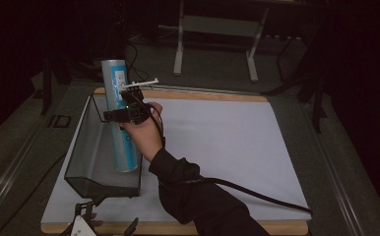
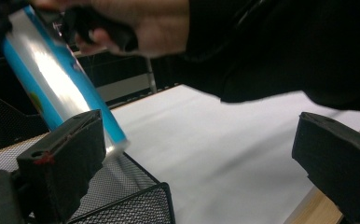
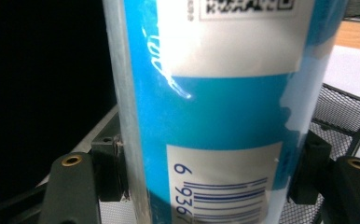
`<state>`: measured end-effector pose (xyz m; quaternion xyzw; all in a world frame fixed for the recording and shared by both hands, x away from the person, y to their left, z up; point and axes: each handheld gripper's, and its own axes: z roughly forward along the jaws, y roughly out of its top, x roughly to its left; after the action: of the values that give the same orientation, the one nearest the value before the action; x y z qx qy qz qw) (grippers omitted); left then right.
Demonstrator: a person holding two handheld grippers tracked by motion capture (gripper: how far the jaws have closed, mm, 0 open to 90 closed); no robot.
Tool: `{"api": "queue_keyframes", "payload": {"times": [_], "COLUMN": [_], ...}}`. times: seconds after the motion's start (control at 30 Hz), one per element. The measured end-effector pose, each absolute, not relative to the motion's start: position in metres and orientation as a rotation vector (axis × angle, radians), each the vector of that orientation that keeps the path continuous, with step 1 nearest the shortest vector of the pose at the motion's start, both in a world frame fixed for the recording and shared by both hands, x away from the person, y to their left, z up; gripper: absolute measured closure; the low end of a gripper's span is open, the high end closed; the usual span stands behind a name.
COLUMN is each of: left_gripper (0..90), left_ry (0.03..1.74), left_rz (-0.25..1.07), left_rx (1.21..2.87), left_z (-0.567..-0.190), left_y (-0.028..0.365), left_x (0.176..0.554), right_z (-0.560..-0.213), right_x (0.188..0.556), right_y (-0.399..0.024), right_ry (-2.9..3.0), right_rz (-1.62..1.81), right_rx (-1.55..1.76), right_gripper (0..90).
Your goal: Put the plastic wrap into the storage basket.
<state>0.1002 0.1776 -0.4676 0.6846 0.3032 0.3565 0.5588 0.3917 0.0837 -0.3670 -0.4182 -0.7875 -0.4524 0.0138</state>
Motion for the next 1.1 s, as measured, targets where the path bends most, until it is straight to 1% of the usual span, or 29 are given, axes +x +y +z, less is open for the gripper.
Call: {"api": "queue_keyframes", "payload": {"times": [0.13, 0.23, 0.57, 1.1], "left_gripper": [3.6, 3.6, 3.6, 3.6], "left_ry": [0.714, 0.709, 0.701, 0.698], "left_rz": [0.840, 0.841, 0.834, 0.829], "left_rx": [1.614, 1.614, 1.617, 1.623], "left_z": [-0.468, -0.467, -0.467, -0.467], "left_y": [0.178, 0.177, 0.177, 0.177], "left_x": [0.100, 0.100, 0.100, 0.100], "right_z": [-0.375, -0.394, -0.424, -0.448], "right_x": [0.393, 0.396, 0.394, 0.400], "right_y": [0.085, 0.089, 0.090, 0.096], "right_ry": [-2.444, -2.392, -2.392, -2.348], "right_rz": [-1.386, -1.315, -1.139, -1.159], "right_rx": [-1.309, -1.342, -1.483, -1.598], "right_gripper": [31.7, 31.7, 31.7, 31.7]}}
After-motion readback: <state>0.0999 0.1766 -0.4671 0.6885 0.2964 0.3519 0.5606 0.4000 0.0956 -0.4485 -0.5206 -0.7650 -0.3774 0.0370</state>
